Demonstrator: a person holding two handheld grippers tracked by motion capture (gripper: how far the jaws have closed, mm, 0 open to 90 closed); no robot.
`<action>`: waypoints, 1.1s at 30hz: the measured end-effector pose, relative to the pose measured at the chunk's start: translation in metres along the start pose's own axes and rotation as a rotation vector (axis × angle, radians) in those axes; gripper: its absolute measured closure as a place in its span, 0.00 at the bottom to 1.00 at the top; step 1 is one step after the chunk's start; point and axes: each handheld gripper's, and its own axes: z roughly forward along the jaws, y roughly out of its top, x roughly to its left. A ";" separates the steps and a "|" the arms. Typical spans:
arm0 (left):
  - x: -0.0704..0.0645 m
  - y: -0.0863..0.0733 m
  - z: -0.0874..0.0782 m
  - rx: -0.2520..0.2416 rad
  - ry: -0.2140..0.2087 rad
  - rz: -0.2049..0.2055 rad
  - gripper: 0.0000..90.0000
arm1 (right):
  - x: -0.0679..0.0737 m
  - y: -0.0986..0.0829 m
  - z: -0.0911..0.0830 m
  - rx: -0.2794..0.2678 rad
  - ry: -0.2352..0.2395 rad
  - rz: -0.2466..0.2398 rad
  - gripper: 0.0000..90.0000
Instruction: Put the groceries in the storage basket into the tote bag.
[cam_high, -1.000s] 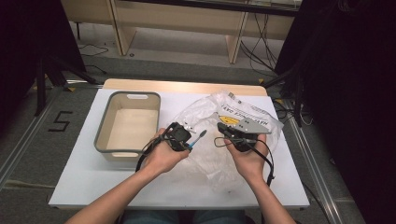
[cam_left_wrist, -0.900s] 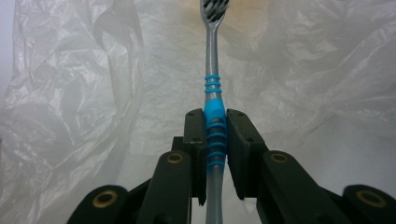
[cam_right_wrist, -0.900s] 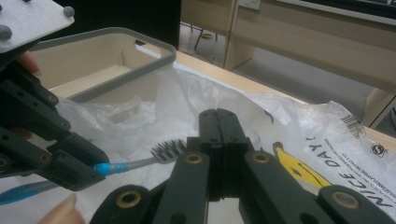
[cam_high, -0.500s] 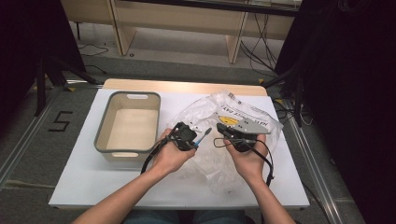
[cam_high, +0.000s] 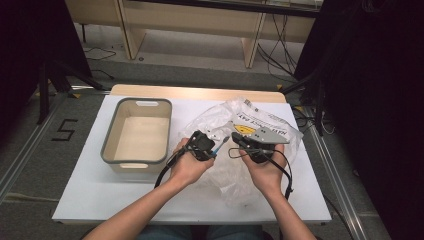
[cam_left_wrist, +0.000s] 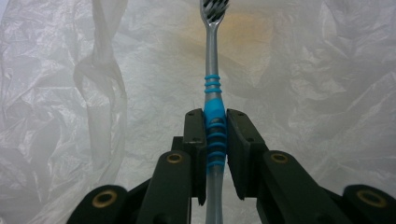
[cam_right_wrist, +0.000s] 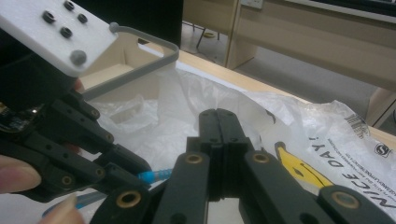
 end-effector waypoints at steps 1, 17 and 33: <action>0.000 0.000 0.001 0.000 0.000 -0.002 0.87 | 0.000 0.000 0.000 0.000 0.000 0.000 1.00; 0.002 0.006 0.016 0.000 0.018 -0.025 0.87 | -0.001 0.000 0.000 -0.001 -0.001 0.001 1.00; 0.002 0.011 0.024 -0.010 0.019 -0.044 0.87 | -0.001 0.000 0.000 0.000 0.002 0.003 1.00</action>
